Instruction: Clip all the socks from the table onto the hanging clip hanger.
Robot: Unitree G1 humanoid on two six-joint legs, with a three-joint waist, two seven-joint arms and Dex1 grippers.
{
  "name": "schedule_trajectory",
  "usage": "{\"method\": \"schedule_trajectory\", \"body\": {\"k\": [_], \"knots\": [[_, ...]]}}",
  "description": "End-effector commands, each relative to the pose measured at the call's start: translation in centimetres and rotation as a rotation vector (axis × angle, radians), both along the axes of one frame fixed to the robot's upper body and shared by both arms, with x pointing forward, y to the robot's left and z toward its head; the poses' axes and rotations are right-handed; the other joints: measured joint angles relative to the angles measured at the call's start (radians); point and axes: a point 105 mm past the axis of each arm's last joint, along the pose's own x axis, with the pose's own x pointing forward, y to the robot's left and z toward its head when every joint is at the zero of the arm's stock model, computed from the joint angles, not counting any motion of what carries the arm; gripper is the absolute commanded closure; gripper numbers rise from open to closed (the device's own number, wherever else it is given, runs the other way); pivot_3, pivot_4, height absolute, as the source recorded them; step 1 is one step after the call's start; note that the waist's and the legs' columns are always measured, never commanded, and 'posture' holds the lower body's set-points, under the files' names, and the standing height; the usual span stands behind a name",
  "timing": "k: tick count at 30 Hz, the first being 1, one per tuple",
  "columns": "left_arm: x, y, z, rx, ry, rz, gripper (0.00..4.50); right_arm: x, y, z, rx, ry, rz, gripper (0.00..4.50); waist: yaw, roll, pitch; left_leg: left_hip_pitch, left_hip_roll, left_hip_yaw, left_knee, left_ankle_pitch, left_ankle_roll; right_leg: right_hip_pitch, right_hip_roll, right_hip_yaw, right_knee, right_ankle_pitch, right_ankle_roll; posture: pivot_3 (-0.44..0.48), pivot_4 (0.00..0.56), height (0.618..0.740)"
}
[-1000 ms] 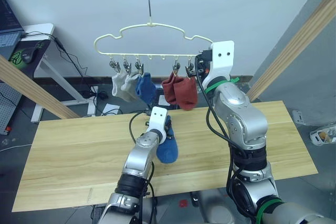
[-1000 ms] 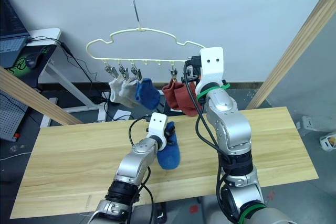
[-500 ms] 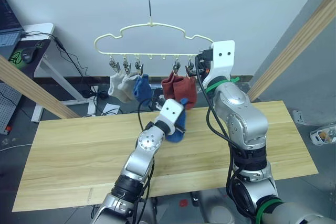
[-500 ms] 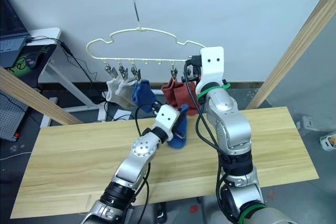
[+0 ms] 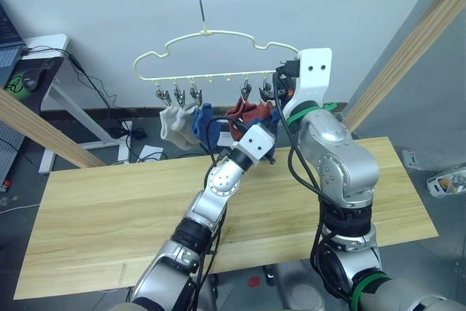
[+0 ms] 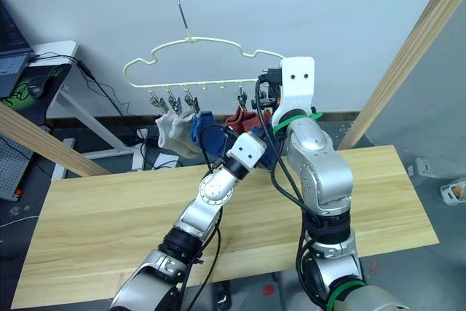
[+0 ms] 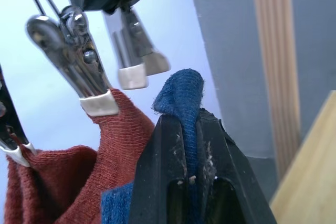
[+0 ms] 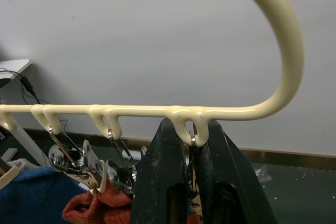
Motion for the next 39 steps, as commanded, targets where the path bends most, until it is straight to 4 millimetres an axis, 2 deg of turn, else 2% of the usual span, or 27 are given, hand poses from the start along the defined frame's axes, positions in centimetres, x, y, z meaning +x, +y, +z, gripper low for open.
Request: {"method": "schedule_trajectory", "body": {"k": [1, 11, 34, 39], "knots": [[-0.3, -0.4, 1.2, -0.032, -0.06, -0.001, 4.5, -1.5, 0.6, 3.1, 0.039, -0.116, 0.045, 4.5, -0.004, 0.0, 0.0, 0.0, 0.0, 0.0, 0.0, 0.0, 0.0, 0.0, 0.0, 0.0, 0.0, 0.0, 0.0, -0.288, 0.29, 0.735], [-0.1, -0.4, 2.2, -0.108, -0.08, 0.018, 4.5, -1.4, 0.3, 2.5, 0.022, -0.101, 0.034, 4.5, -0.022, 0.0, 0.0, 0.0, 0.0, 0.0, 0.0, 0.0, 0.0, 0.0, 0.0, 0.0, 0.0, 0.0, 0.001, -0.283, 0.296, 0.735], [0.2, -0.5, 2.8, -0.192, -0.065, 0.015, 4.5, -1.2, 0.5, 1.5, 0.065, -0.019, 0.051, 4.5, -0.022, 0.0, 0.0, 0.0, 0.0, 0.0, 0.0, 0.0, 0.0, 0.0, 0.0, -0.001, 0.0, -0.001, 0.001, -0.272, 0.296, 0.735], [0.0, -0.3, 2.6, -0.187, -0.07, 0.014, 4.5, -1.2, 0.5, 1.4, 0.071, -0.014, 0.053, 2.85, -0.022, 0.0, 0.0, 0.0, 0.0, 0.0, 0.0, 0.0, 0.0, 0.0, 0.0, -0.001, 0.0, -0.001, 0.001, -0.269, 0.295, 0.735]]}}
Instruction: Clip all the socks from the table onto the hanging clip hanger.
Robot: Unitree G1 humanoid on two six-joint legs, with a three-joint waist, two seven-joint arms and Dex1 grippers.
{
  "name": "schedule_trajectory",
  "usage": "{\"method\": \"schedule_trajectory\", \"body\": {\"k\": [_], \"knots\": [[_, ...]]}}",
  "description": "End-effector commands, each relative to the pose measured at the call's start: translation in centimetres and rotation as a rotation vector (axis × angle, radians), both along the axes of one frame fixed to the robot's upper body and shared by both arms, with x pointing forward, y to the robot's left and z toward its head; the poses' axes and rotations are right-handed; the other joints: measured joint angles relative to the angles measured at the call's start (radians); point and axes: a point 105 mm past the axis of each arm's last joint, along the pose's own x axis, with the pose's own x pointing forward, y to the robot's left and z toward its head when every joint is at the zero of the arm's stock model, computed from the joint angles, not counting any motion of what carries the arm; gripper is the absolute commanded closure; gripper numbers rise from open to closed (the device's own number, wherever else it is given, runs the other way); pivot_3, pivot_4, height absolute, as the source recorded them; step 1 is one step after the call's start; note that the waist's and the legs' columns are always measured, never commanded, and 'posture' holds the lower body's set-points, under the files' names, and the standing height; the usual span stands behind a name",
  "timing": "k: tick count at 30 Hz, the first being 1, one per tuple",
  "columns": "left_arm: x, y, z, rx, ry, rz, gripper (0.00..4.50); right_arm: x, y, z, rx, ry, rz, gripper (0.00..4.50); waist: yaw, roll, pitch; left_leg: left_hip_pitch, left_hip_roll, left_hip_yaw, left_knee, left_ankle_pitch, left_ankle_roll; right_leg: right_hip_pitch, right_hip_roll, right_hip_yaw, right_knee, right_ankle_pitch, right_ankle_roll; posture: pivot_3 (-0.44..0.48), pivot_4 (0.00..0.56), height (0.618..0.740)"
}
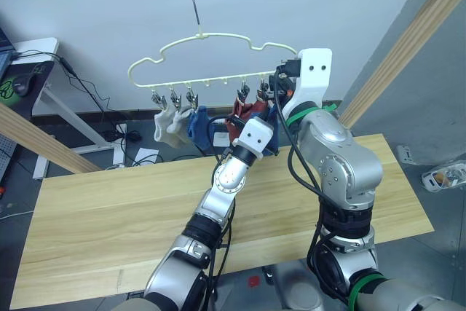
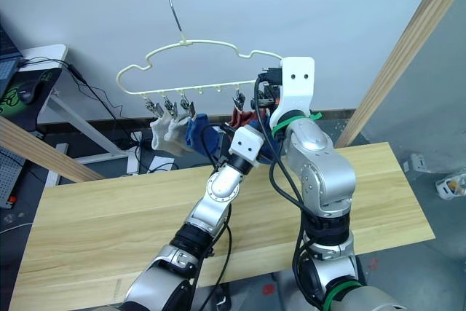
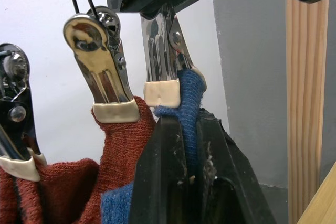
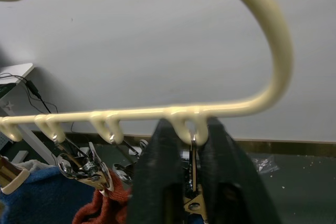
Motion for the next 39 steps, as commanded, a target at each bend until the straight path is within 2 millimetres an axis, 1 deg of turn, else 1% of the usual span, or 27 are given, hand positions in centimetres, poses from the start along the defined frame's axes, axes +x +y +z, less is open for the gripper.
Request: {"method": "schedule_trajectory", "body": {"k": [1, 3, 5, 7, 8, 10, 11, 12, 15, 17, 19, 21, 23, 24, 25, 28, 29, 30, 32, 34, 36, 38, 39], "knots": [[-0.7, -0.1, 1.7, -0.042, -0.072, -0.02, 4.5, -0.7, 0.2, 1.5, 0.028, -0.054, 0.021, 2.53, 0.0, 0.0, 0.0, 0.0, 0.0, 0.0, 0.0, 0.0, 0.0, 0.0, 0.0, 0.0, 0.0, 0.0, 0.0, -0.268, 0.294, 0.735], [-0.7, 0.0, 1.6, -0.038, -0.073, -0.018, 4.5, -0.8, 0.3, 1.5, 0.028, -0.057, 0.027, 1.81, 0.0, 0.0, 0.0, 0.0, 0.0, 0.0, 0.0, 0.0, 0.0, 0.0, 0.0, 0.0, 0.0, 0.0, 0.0, -0.267, 0.294, 0.735], [-0.7, 0.1, 1.5, -0.031, -0.075, -0.016, 4.5, -0.9, 0.2, 1.7, 0.031, -0.066, 0.032, 1.19, 0.0, 0.0, 0.0, 0.0, 0.0, 0.0, 0.0, 0.0, 0.0, 0.0, 0.0, 0.0, 0.0, 0.0, 0.0, -0.263, 0.294, 0.735], [-0.9, 0.0, 1.2, -0.009, -0.073, -0.032, 4.5, -1.0, -0.1, 1.8, 0.034, -0.08, 0.029, 1.19, 0.0, 0.0, 0.0, 0.0, 0.0, 0.0, 0.0, 0.0, 0.0, 0.0, 0.0, 0.0, 0.0, 0.0, 0.0, -0.261, 0.295, 0.735], [-0.9, -0.4, 1.2, -0.001, -0.064, -0.048, 4.5, -1.1, -0.4, 1.8, 0.033, -0.086, 0.027, 1.19, 0.0, 0.0, 0.0, 0.0, 0.0, 0.0, 0.0, 0.0, 0.0, 0.0, 0.0, 0.0, 0.0, 0.0, 0.0, -0.257, 0.294, 0.735], [-0.8, -0.9, 1.3, 0.001, -0.039, -0.071, 3.88, -1.3, -1.0, 1.7, 0.025, -0.094, 0.023, 1.14, 0.001, 0.0, 0.0, 0.0, 0.0, 0.0, 0.0, 0.0, 0.0, 0.0, 0.0, 0.0, 0.0, 0.0, 0.0, -0.255, 0.293, 0.735], [-0.9, -1.0, 1.3, -0.003, -0.026, -0.082, 3.66, -1.4, -1.3, 1.6, 0.02, -0.097, 0.023, 1.14, 0.001, 0.0, 0.0, 0.0, 0.0, 0.0, 0.0, 0.0, 0.0, 0.0, 0.0, 0.0, 0.0, 0.0, 0.0, -0.255, 0.293, 0.735], [-0.9, -1.0, 1.3, -0.005, -0.014, -0.09, 3.35, -1.4, -1.5, 1.5, 0.014, -0.099, 0.024, 1.14, 0.001, 0.0, 0.0, 0.0, 0.0, 0.0, 0.0, 0.0, 0.0, 0.0, 0.0, 0.0, 0.0, 0.0, 0.0, -0.254, 0.292, 0.735], [-1.1, -0.6, 0.8, -0.008, 0.044, -0.115, 2.45, -1.7, -2.1, 1.3, -0.02, -0.112, 0.035, 1.14, 0.001, 0.0, 0.0, 0.0, 0.0, 0.0, 0.0, 0.0, 0.0, 0.0, 0.0, 0.0, -0.001, -0.001, 0.002, -0.25, 0.29, 0.735], [-1.4, -0.3, 0.3, 0.0, 0.098, -0.142, 1.93, -1.9, -2.6, 1.0, -0.04, -0.114, 0.041, 1.14, 0.001, 0.0, 0.0, 0.0, 0.0, 0.0, 0.0, 0.0, 0.0, 0.0, 0.0, 0.0, -0.001, -0.001, 0.002, -0.246, 0.287, 0.735], [-2.3, -0.1, 0.0, 0.026, 0.138, -0.196, 1.33, -2.1, -3.1, 0.7, -0.063, -0.117, 0.049, 1.14, -0.001, 0.0, 0.0, 0.0, 0.0, 0.0, 0.0, 0.0, 0.0, 0.0, 0.0, 0.0, 0.0, -0.001, 0.002, -0.242, 0.283, 0.735], [-3.6, 0.7, -0.7, 0.074, 0.185, -0.259, 0.76, -2.5, -3.9, 0.3, -0.108, -0.127, 0.058, 1.14, -0.002, 0.0, 0.0, 0.001, 0.001, 0.0, -0.001, 0.0, 0.0, 0.0, 0.001, 0.0, 0.001, -0.001, 0.002, -0.237, 0.278, 0.735], [-4.6, 2.3, -1.4, 0.124, 0.237, -0.29, 0.76, -2.9, -4.5, -0.2, -0.154, -0.136, 0.078, 1.14, 0.0, 0.0, 0.0, 0.001, 0.001, 0.0, -0.001, 0.0, 0.0, 0.0, 0.002, 0.0, 0.001, -0.001, 0.002, -0.231, 0.274, 0.735], [-5.1, 3.5, -1.9, 0.162, 0.265, -0.298, 0.76, -3.3, -5.0, -0.5, -0.175, -0.139, 0.092, 1.14, -0.001, 0.0, 0.0, 0.001, 0.001, -0.001, -0.001, 0.0, 0.0, 0.0, 0.002, 0.0, 0.001, -0.001, 0.002, -0.226, 0.271, 0.735], [-5.6, 4.3, -2.2, 0.187, 0.288, -0.306, 0.76, -3.5, -5.2, -0.7, -0.19, -0.141, 0.102, 1.14, 0.0, 0.0, 0.0, 0.001, 0.001, -0.001, 0.0, 0.0, 0.0, 0.0, 0.002, 0.0, 0.002, -0.002, 0.003, -0.226, 0.269, 0.735], [-7.1, 7.2, -2.6, 0.232, 0.372, -0.337, 0.76, -4.3, -6.2, -1.2, -0.248, -0.161, 0.136, 1.14, 0.0, 0.0, 0.0, 0.003, 0.001, -0.001, 0.0, 0.0, 0.0, 0.0, 0.001, 0.001, 0.002, -0.002, 0.003, -0.218, 0.259, 0.735], [-7.6, 8.8, -2.5, 0.247, 0.408, -0.338, 0.76, -4.6, -6.6, -1.4, -0.283, -0.172, 0.155, 1.14, 0.001, 0.0, 0.0, 0.003, 0.001, -0.001, 0.0, 0.0, 0.0, 0.001, 0.001, 0.001, 0.002, -0.002, 0.003, -0.21, 0.251, 0.735], [-7.9, 9.8, -2.5, 0.257, 0.432, -0.338, 0.76, -4.8, -6.9, -1.6, -0.307, -0.178, 0.169, 1.14, 0.001, 0.0, 0.0, 0.003, 0.001, -0.001, 0.0, 0.0, 0.0, 0.001, 0.001, 0.001, 0.002, -0.002, 0.003, -0.206, 0.246, 0.735], [-8.3, 13.2, -2.0, 0.289, 0.477, -0.286, 0.76, -5.5, -7.7, -2.1, -0.349, -0.162, 0.239, 1.14, 0.004, 0.0, -0.001, 0.003, 0.001, -0.001, 0.0, 0.0, 0.0, 0.001, 0.001, 0.001, 0.002, -0.002, 0.003, -0.19, 0.23, 0.735], [-8.5, 15.9, -1.2, 0.311, 0.5, -0.229, 0.76, -5.9, -8.4, -2.4, -0.393, -0.15, 0.289, 1.14, 0.006, 0.0, -0.001, 0.003, 0.001, 0.0, 0.001, 0.0, 0.0, 0.0, 0.001, 0.0, 0.002, -0.002, 0.003, -0.178, 0.219, 0.735], [-8.7, 18.0, -0.5, 0.323, 0.505, -0.184, 0.41, -6.1, -9.0, -2.7, -0.424, -0.134, 0.332, 1.14, 0.009, -0.001, -0.002, 0.004, 0.001, 0.0, 0.0, 0.0, 0.0, 0.0, 0.001, 0.0, 0.002, -0.002, 0.003, -0.158, 0.201, 0.735], [-9.2, 20.0, 0.0, 0.353, 0.529, -0.148, 0.01, -6.4, -9.3, -3.0, -0.48, -0.124, 0.396, 0.75, 0.013, -0.002, -0.006, 0.004, 0.001, 0.0, 0.001, 0.0, 0.0, 0.0, 0.001, 0.0, 0.002, -0.002, 0.003, -0.141, 0.181, 0.735], [-9.4, 20.5, 0.1, 0.362, 0.537, -0.136, 0.0, -6.5, -9.4, -3.1, -0.5, -0.121, 0.419, 0.52, 0.017, -0.002, -0.006, 0.004, 0.001, 0.001, 0.0, 0.0, 0.0, 0.0, 0.001, 0.0, 0.002, -0.002, 0.003, -0.141, 0.181, 0.735]]}}
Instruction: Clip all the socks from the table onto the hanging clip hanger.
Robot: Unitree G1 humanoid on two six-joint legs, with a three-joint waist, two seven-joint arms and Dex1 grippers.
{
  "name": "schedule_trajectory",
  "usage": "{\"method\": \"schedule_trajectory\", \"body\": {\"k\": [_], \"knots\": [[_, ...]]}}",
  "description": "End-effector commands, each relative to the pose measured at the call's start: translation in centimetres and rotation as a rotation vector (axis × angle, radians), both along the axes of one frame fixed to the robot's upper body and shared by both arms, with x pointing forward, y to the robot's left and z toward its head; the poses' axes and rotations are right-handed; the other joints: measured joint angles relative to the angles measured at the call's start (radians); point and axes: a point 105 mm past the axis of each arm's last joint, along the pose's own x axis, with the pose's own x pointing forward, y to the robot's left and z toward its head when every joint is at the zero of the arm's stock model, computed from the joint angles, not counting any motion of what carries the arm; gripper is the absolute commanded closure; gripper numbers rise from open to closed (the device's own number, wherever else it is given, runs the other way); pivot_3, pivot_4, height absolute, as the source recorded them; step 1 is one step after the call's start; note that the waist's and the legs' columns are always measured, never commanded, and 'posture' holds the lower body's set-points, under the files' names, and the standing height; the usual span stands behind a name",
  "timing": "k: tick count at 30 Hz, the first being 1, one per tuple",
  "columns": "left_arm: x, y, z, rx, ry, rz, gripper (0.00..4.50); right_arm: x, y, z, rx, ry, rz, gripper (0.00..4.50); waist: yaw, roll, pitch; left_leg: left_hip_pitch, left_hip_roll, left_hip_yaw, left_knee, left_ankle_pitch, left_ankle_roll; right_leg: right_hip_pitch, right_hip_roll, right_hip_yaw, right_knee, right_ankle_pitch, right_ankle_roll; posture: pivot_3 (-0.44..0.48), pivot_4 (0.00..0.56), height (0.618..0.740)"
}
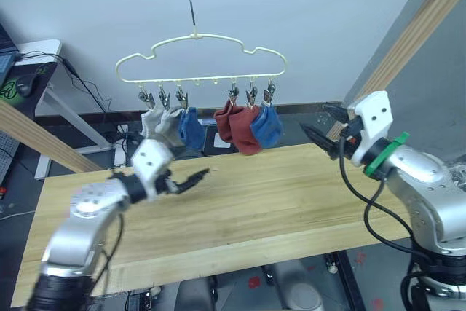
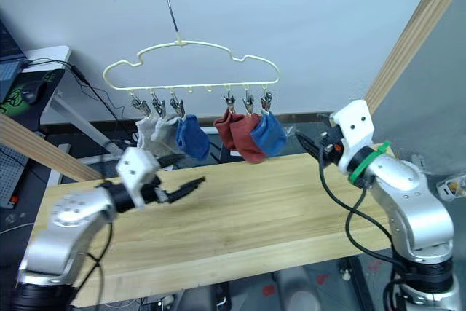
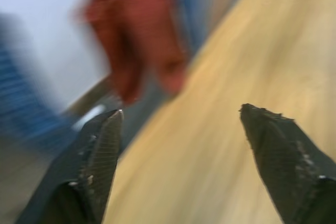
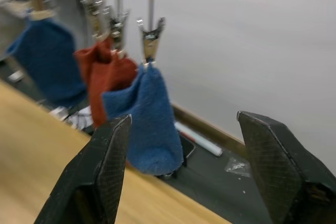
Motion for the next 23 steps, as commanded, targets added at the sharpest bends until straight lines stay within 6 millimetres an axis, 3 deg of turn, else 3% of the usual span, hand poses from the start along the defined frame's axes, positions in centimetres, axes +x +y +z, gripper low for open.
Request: {"method": "schedule_trajectory", "body": {"k": [1, 2, 10, 16, 23], "knots": [[-1.2, 1.8, 1.4, 0.026, 0.007, 0.008, 0.0, -1.0, 0.1, 0.6, -0.074, -0.028, 0.125, 0.19, 0.007, 0.0, -0.001, 0.0, 0.0, 0.0, 0.0, 0.0, 0.0, 0.0, 0.0, 0.0, 0.0, 0.0, 0.0, -0.125, 0.164, 0.735], [-1.4, 2.5, 1.6, 0.03, 0.025, 0.025, 0.0, -1.1, -0.1, 0.4, -0.101, -0.024, 0.148, 0.02, 0.013, -0.001, -0.003, 0.0, 0.0, 0.001, 0.0, 0.0, 0.0, 0.0, 0.0, 0.0, 0.0, 0.0, 0.0, -0.12, 0.158, 0.735], [-2.0, 7.2, 2.1, 0.16, 0.067, 0.23, 0.0, -1.3, -1.0, 0.4, -0.171, 0.014, 0.272, 0.02, 0.051, -0.009, -0.044, 0.0, 0.0, 0.003, 0.0, 0.0, 0.0, 0.0, 0.0, -0.001, 0.0, 0.0, 0.0, -0.063, 0.107, 0.735], [-1.8, 7.8, 3.3, 0.101, 0.058, 0.247, 0.0, -0.7, -2.0, 1.6, -0.157, 0.013, 0.278, 0.02, 0.074, -0.013, -0.082, 0.002, 0.0, 0.006, 0.002, 0.0, 0.0, 0.001, -0.001, 0.0, 0.001, 0.001, -0.001, -0.044, 0.076, 0.735], [-2.0, 7.1, 3.3, 0.051, 0.092, 0.209, 0.0, -0.5, -2.3, 2.0, -0.17, 0.013, 0.29, 0.02, 0.089, -0.014, -0.111, 0.005, 0.0, 0.009, 0.002, 0.0, 0.0, 0.003, 0.0, 0.0, 0.001, 0.002, -0.003, -0.037, 0.059, 0.735]]}}
